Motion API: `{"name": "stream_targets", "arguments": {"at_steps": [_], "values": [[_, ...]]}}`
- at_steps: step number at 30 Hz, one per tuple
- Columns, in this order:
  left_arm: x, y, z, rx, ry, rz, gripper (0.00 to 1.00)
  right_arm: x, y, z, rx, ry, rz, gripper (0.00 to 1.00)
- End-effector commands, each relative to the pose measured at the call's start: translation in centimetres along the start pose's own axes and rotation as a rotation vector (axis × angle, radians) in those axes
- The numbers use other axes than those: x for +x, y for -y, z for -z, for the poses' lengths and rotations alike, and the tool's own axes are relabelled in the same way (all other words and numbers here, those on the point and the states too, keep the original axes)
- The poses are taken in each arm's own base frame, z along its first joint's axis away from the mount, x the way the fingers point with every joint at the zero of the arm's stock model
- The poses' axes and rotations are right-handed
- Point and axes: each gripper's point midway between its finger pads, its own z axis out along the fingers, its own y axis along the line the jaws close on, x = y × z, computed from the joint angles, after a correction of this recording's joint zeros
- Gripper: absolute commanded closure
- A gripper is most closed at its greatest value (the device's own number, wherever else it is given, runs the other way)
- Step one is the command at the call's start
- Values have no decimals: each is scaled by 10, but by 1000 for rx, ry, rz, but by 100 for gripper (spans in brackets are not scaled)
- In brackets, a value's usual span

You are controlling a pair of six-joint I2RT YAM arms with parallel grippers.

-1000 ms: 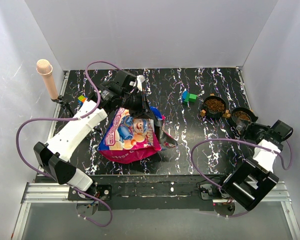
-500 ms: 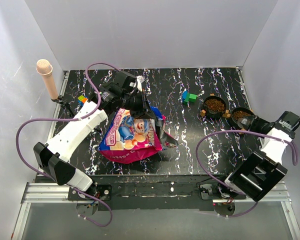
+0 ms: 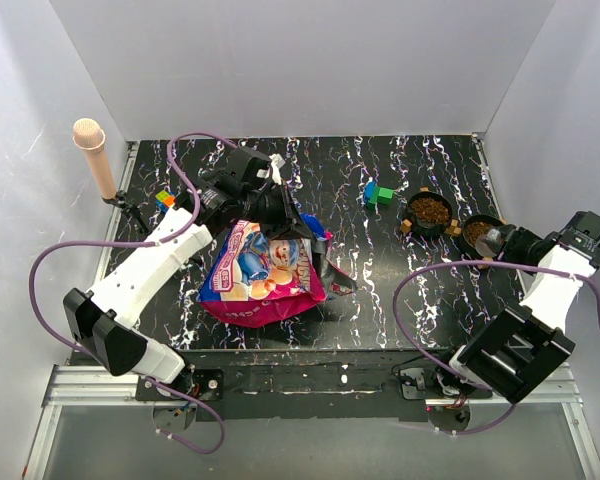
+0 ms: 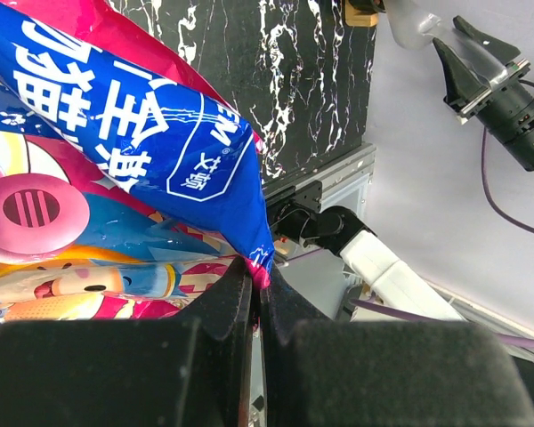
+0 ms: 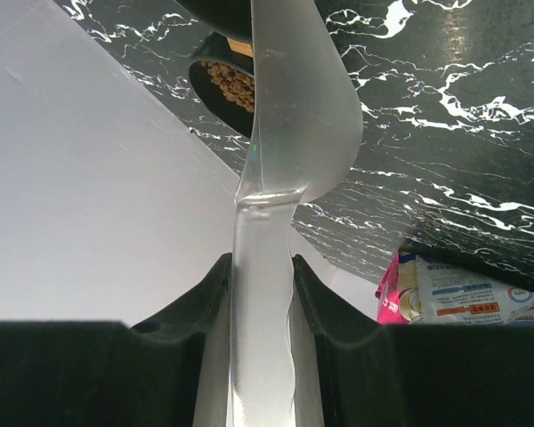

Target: Serve the pet food

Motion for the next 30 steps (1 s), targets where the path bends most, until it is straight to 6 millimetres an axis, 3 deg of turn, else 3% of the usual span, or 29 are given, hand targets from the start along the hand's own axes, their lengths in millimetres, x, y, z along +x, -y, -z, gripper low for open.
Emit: {"name": "stream_targets", "arguments": {"at_steps": [1, 9, 11, 14, 17, 24, 28, 30], "values": [[-7, 39, 35, 154, 83, -31, 100, 7, -3, 12, -4, 5, -10, 99], [-8, 36, 33, 140, 88, -20, 100, 7, -13, 11, -38, -6, 144, 99], [-8, 35, 32, 136, 90, -17, 100, 13, -22, 16, -90, -11, 272, 99], [-12, 32, 34, 106, 111, -16, 100, 29, -14, 24, -68, -6, 476, 99], [-16, 28, 35, 73, 133, -20, 100, 47, 14, 24, -36, -44, 681, 99], [-17, 4, 20, 5, 154, -6, 100, 89, 109, 27, 26, -217, 1120, 99], [-21, -8, 20, -53, 177, -49, 100, 153, 148, 65, -144, -519, 1395, 99], [-21, -10, 19, -75, 151, -71, 100, 175, 170, 87, -161, -657, 1479, 99]]}}
